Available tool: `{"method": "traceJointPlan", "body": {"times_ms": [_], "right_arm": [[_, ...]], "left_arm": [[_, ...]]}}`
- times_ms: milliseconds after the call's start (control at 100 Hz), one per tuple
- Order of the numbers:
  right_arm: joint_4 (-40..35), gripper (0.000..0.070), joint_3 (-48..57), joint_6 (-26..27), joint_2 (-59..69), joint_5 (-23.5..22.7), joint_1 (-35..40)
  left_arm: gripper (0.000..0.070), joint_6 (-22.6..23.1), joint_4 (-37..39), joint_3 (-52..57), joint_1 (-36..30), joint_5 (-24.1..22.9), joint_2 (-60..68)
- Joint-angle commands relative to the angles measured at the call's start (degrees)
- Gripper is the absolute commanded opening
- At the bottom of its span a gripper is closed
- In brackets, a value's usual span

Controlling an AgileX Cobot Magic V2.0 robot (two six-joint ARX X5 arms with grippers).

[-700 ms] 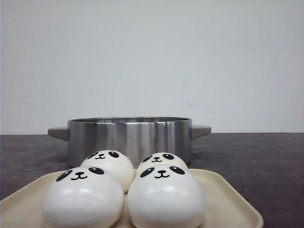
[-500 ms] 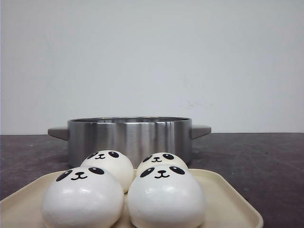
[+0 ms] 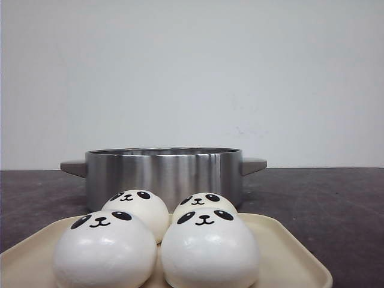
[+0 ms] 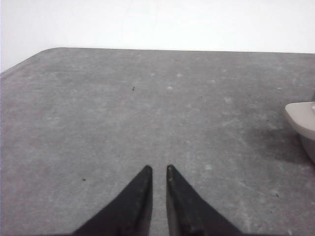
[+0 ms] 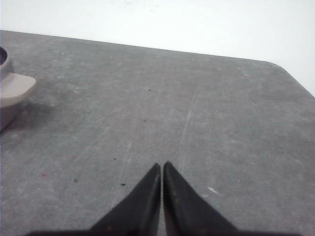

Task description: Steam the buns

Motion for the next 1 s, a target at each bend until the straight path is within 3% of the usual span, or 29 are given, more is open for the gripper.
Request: {"method": "traceJointPlan", "body": {"times_ms": [0,990], "right_arm": [[0.59,0.0007,-0.13,0.44,0.07,-0.02,0.17],[0.57,0.0007,-0.13,0.44,0.07,-0.02,0.17]], "left_arm": [[0.0,-0.42,-0.26,-1.05,0.11,0.09,-0.07],[0.0,-1.18,-0.11,-1.05,0.11,0.11,-0.07]]}}
